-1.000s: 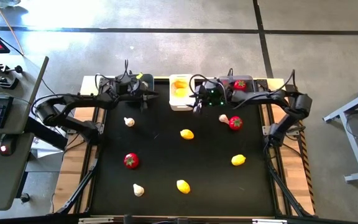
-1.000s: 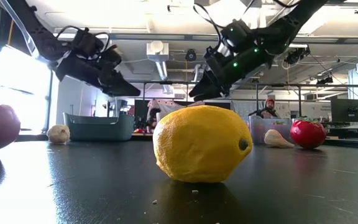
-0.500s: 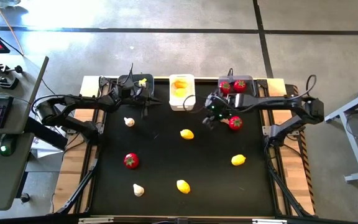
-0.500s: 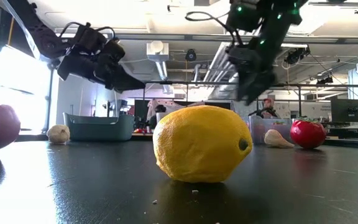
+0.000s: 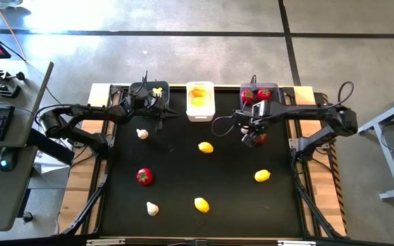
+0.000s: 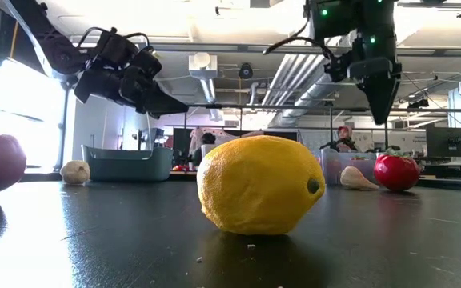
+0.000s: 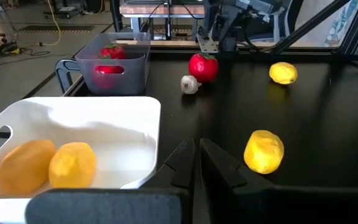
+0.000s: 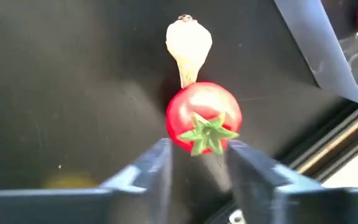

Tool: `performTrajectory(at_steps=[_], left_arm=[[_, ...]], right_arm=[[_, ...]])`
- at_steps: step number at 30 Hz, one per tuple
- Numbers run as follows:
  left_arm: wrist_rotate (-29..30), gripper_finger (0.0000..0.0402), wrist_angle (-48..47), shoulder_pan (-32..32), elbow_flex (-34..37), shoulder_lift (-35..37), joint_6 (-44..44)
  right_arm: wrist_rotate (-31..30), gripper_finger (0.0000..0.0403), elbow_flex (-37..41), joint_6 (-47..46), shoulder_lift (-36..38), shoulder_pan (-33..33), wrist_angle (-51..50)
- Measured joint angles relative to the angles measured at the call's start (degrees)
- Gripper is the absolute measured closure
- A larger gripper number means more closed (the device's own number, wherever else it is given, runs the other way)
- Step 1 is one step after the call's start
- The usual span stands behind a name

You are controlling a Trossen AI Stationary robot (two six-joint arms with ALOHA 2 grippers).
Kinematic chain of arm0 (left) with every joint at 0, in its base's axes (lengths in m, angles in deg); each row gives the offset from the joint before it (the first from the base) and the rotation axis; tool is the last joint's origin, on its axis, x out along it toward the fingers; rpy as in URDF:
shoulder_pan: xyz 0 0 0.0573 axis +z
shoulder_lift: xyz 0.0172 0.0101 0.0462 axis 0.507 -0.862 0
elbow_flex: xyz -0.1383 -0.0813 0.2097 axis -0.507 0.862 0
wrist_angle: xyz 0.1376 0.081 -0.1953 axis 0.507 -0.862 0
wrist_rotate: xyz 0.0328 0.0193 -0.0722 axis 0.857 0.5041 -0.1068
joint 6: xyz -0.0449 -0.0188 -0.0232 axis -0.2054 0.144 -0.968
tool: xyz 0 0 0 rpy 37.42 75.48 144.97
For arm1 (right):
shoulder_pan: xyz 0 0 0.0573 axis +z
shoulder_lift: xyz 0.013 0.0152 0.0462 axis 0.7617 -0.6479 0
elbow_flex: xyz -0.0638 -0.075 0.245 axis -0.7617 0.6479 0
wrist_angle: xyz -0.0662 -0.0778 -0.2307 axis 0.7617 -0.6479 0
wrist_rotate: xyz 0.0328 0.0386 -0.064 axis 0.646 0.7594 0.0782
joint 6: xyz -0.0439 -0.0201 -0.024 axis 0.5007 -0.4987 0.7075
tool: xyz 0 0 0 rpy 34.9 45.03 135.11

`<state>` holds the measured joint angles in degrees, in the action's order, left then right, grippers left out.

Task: Sort produce into baskets
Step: Put the red tomato into the transparent bin

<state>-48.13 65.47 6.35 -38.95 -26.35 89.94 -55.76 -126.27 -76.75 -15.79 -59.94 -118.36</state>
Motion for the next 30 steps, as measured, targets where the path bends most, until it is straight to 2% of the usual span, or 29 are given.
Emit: performTrajectory(at_steps=[3,4,5,9,16,19,23,30], left_arm=[[0.0,0.0392,0.0,0.0,0.0,0.0,-0.3],[0.0,0.0392,0.0,0.0,0.0,0.0,-0.6],[0.0,0.0392,0.0,0.0,0.0,0.0,-1.1],[0.0,0.0392,0.0,0.0,0.0,0.0,-1.6],[0.1,0.0392,0.0,0.0,0.0,0.0,-1.6],[0.3,0.0392,0.0,0.0,0.0,0.0,-1.6],[0.3,0.0392,0.0,0.0,0.0,0.0,-1.6],[0.5,0.0392,-0.1,0.0,0.0,0.0,-1.5]], right_arm=[[1.2,0.0367,-1.8,0.2,0.0,0.0,-1.6],[1.7,0.0384,-2.2,0.9,0.0,0.0,-1.9],[2.4,0.0384,-2.3,0.9,0.0,0.0,-2.0],[2.1,0.0319,-0.9,-0.7,0.0,0.0,-2.4],[2.2,0.0140,3.1,-5.4,0.0,-0.1,-2.2],[2.3,0.0080,4.4,-5.8,0.0,-0.7,-0.8],[2.4,0.0043,7.6,-3.0,0.0,-2.2,4.0],[2.3,0.0039,11.6,1.1,0.0,-4.8,10.7]])
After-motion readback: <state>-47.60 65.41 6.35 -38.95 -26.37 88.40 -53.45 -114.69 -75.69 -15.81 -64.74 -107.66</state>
